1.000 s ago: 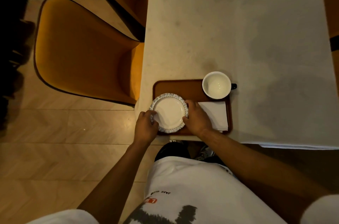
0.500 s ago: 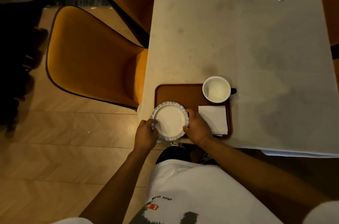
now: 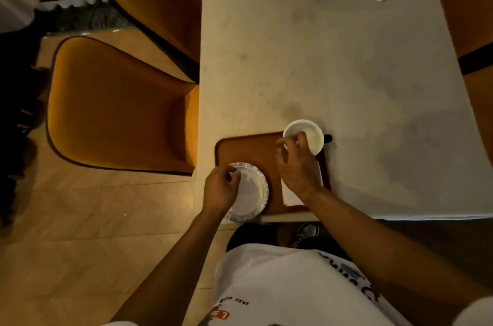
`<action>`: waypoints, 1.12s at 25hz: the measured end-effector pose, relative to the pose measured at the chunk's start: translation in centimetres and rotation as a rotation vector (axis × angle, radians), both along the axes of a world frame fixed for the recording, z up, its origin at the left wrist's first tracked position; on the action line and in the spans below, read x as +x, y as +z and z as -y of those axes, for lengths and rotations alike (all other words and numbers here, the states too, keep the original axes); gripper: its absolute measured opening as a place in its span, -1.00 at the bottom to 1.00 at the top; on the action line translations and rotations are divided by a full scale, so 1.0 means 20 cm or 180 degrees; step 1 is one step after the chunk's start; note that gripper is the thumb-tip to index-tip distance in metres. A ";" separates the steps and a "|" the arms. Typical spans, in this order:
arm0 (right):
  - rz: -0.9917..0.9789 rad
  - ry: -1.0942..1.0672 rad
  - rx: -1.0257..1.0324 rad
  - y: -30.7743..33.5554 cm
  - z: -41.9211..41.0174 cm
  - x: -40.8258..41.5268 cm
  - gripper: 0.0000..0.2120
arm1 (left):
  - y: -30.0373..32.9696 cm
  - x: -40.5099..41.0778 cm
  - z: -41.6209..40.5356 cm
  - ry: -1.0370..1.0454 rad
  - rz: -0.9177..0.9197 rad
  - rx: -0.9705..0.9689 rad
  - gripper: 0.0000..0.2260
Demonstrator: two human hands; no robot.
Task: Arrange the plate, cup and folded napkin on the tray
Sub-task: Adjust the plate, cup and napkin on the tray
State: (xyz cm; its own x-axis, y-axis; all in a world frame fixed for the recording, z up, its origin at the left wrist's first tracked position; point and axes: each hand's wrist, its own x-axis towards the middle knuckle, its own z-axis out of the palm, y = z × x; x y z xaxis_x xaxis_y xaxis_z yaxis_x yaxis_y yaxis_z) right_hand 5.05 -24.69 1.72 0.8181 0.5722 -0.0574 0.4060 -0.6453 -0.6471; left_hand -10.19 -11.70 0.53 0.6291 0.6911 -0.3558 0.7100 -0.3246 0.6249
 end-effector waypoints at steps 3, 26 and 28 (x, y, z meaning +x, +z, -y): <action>-0.0004 -0.0846 -0.0007 0.01 0.07 0.19 -0.81 | 0.02 0.30 0.01 -0.0092 0.0391 -0.0542 -0.79; -0.0995 -0.0126 -0.0221 -0.12 -0.03 0.19 -0.63 | -0.01 0.44 -0.11 0.0512 0.0459 -0.1498 -0.60; -0.1005 -0.0062 -0.0215 -0.12 -0.06 0.18 -0.63 | 0.00 0.41 -0.12 0.0531 0.0481 -0.1468 -0.60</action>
State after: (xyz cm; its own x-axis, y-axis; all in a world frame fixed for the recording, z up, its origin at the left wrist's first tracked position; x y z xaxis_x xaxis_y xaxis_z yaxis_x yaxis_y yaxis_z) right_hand 8.60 -23.53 -0.76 0.7646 0.5428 -0.3475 0.1791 -0.6968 -0.6945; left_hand -1.92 -9.24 0.54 0.5917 0.5791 -0.5609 0.6192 0.1191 0.7762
